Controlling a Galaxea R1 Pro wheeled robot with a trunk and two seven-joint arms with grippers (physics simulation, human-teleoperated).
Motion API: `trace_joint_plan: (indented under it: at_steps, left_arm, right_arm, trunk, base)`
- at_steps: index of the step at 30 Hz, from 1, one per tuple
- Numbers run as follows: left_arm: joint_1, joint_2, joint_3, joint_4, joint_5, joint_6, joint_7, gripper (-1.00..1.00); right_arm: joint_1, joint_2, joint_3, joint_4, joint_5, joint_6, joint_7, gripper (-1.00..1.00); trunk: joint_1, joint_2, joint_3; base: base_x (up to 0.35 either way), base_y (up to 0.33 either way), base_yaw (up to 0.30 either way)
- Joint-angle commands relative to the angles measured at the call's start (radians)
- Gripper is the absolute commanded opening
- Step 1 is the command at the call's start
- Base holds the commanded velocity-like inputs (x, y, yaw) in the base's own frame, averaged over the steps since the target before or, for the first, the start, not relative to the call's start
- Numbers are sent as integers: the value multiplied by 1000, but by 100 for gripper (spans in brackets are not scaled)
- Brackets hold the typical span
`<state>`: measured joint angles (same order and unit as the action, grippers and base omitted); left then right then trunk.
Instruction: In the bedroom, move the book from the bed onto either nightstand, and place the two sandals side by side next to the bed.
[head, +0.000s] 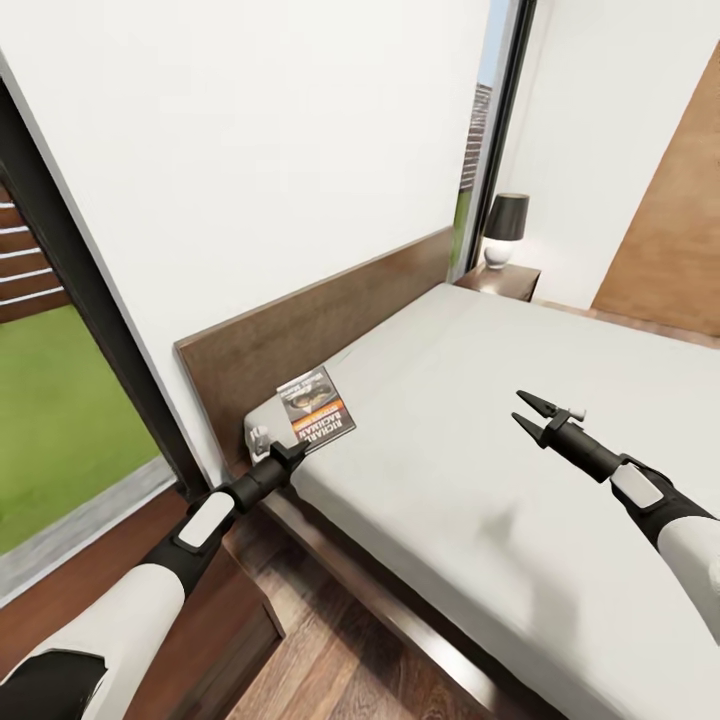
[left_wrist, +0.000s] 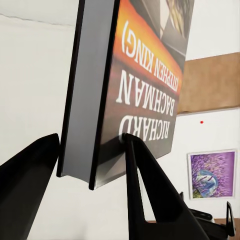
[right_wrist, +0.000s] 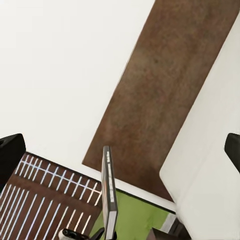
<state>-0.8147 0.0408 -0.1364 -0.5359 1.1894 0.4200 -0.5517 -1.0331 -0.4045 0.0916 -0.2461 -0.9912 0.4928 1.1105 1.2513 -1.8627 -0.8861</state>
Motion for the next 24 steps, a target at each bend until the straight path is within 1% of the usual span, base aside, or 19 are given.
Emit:
trace_joint_plan:
  at_steps: [1,8,24]
  left_arm:
    - [1,0,-5,0,10,2,-1,-100]
    - [4,-5,-6,-1,10,-2,0,-100]
    - [7,-6,-5,-1,10,-3,0,-100]
  right_arm:
    - [-1,-1,8,1,-10,6,2,100]
    - [-1,-1,8,2,-9,7,2,100]
    - [1,4,9,2,-9,6,2,100]
  trunk:
    - [0,0,1]
    - [0,0,12]
    - [0,0,37]
  base:
    - [0,0,0]
    - [0,0,0]
    - [0,0,0]
